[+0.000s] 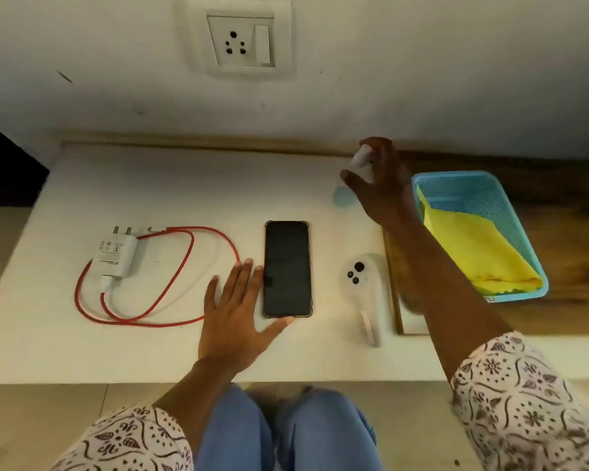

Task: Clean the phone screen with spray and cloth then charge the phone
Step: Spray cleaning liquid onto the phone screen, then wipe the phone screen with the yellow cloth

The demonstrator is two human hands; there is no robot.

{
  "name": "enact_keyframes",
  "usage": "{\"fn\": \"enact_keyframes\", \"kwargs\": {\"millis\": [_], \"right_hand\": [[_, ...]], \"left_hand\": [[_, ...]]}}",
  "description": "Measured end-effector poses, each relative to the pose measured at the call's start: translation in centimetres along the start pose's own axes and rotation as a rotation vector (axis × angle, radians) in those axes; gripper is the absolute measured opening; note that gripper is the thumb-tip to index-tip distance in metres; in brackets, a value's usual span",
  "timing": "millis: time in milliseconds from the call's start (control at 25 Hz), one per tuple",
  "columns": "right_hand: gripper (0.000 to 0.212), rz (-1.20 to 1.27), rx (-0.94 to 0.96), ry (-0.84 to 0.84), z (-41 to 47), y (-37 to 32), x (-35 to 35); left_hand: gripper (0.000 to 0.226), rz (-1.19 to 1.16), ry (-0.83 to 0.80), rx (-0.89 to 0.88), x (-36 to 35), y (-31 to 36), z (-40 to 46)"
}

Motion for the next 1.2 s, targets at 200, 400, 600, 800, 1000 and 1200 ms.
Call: {"fn": "enact_keyframes", "kwargs": {"millis": [200,400,600,800,1000,1200], "right_hand": [[0.040,-0.369,-0.184,0.194,-5.5,4.9,13.0],[0.047,-0.715,-0.694,-0.086,-8.2,13.0,16.3],[0.042,-0.739,-0.673,0.015,-7.7,12.6,16.9],[0.023,-0.308,-0.512,0.161,-6.5,8.0,20.2],[0.035,0.630,-0.605,0.028,-8.0,2.7,16.8],[0.034,0.906,-0.731,0.025,-10.4,0.5,10.4]], "left_hand": [[0.091,-0.001,0.016,-0.008,-0.1,0.0,0.0],[0.092,-0.012,-0.019,-0.007,-0.1,0.0,0.1],[0.091,-0.026,-0.023,-0.005,-0.2,-0.1,0.1],[0.092,-0.047,-0.022,-0.012,-0.3,-0.1,0.0],[0.091,-0.059,-0.010,-0.017,-0.1,0.0,0.0],[0.092,-0.068,-0.009,-0.017,-0.2,0.0,0.0]]}}
Point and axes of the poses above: each hand's wrist, its own z-axis towards the middle knuckle, its own x-axis out of the back of the hand, y = z × x, the point moved 10 cm from there along z, towards the middle knuckle, and after that the axes turned 14 degrees about z, right-handed, at the moved point
